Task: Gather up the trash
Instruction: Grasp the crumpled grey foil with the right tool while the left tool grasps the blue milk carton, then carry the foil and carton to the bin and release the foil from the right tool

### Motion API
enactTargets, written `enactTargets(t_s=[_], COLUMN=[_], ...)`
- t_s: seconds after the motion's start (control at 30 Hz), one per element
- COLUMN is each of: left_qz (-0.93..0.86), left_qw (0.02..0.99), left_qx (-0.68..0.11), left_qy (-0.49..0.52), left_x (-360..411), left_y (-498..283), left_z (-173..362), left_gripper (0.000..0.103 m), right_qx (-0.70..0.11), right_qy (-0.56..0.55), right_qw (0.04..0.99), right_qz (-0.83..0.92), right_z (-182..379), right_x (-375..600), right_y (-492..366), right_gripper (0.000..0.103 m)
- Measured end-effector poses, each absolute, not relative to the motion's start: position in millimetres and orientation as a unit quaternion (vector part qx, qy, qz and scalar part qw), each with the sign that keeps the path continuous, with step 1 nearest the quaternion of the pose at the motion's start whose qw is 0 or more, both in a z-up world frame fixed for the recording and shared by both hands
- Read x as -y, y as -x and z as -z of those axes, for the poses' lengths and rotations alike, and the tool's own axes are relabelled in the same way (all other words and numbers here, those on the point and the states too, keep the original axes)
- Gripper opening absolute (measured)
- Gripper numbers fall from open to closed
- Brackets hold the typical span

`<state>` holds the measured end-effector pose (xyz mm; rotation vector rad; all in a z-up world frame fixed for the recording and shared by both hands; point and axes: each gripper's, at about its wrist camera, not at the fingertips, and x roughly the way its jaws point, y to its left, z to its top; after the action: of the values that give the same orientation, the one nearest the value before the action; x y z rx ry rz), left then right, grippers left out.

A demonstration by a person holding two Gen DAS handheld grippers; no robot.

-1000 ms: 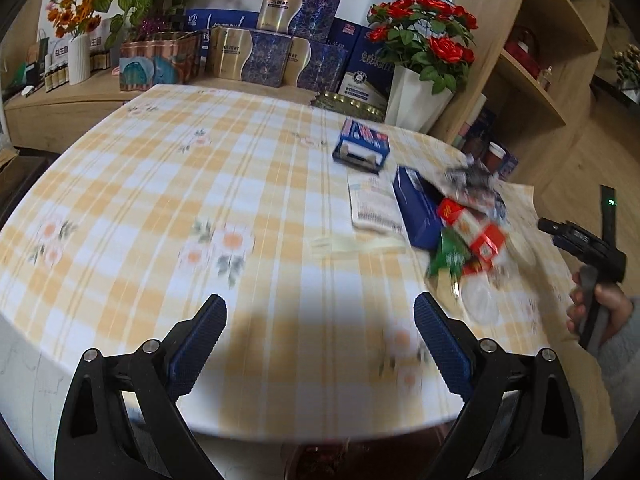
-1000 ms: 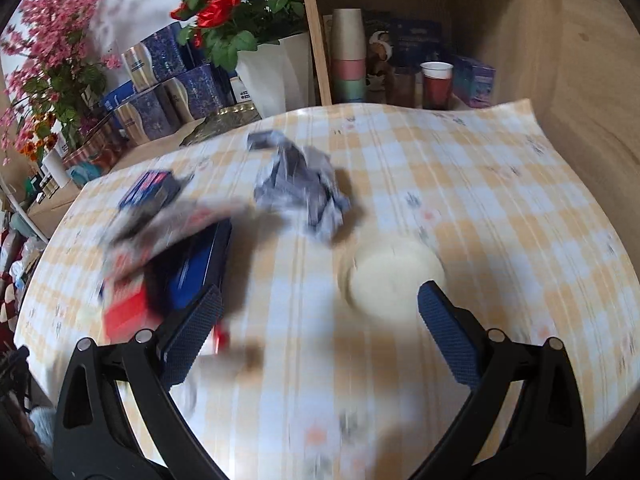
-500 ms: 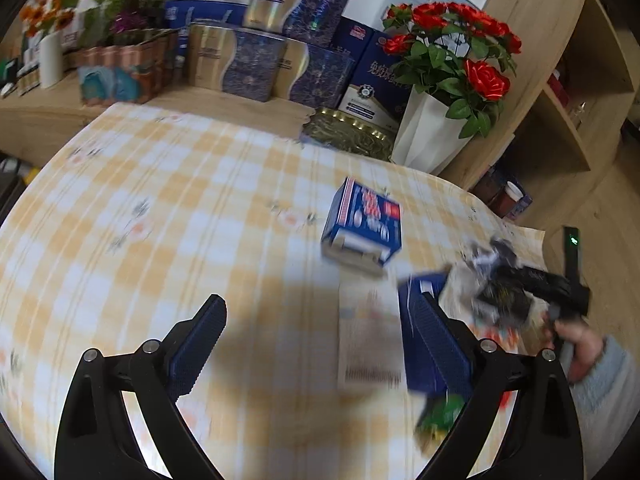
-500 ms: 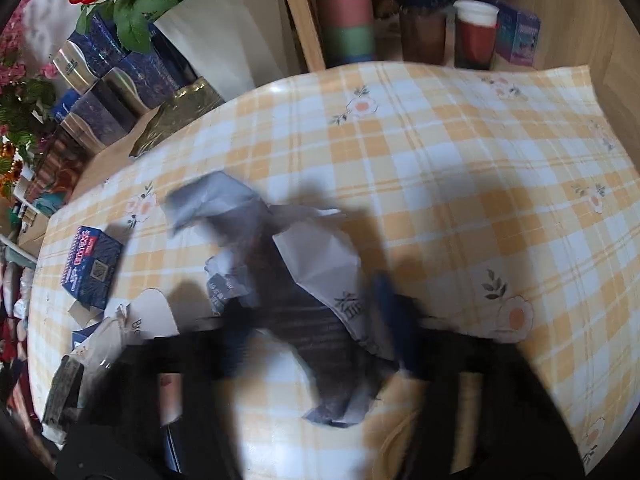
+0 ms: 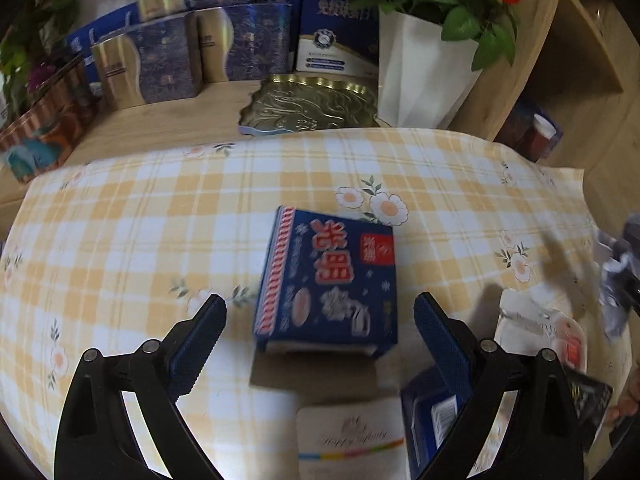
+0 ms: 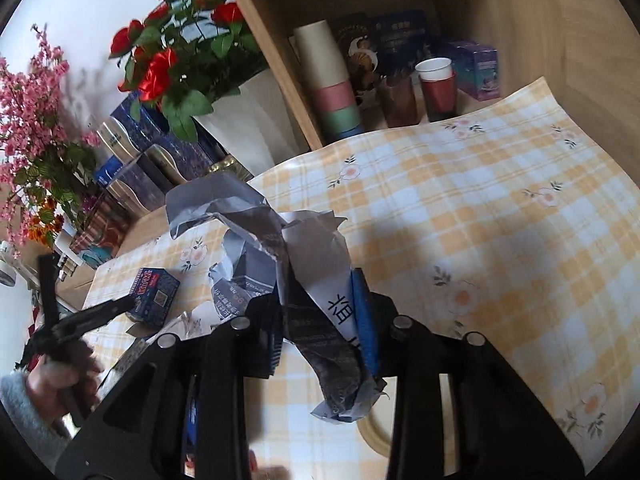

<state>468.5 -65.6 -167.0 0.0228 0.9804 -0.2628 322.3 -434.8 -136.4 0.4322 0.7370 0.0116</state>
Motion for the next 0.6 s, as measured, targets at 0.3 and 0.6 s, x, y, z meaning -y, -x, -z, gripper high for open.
enactTargets(t_s=[0.3,0.6], left_qz=[0.091,0.11], left_qw=[0.853,0.876], left_qx=[-0.51,-0.468], left_qy=[-0.065,-0.041], left_x=[84.3,60.1], left_y=[-487.4,-451.2], left_z=[194.7,150.4], left_gripper=[0.076,0.076], right_qx=[-0.355,-0.358], right_qy=[-0.203,-0.189], right_qw=[0.912,0.915], right_qz=[-0.005,-0.004], right_z=[130.7,112.1], right_x=[446.1,433.1], right_y=[-292.7,-261.9], right_gripper=[0.033,0.033])
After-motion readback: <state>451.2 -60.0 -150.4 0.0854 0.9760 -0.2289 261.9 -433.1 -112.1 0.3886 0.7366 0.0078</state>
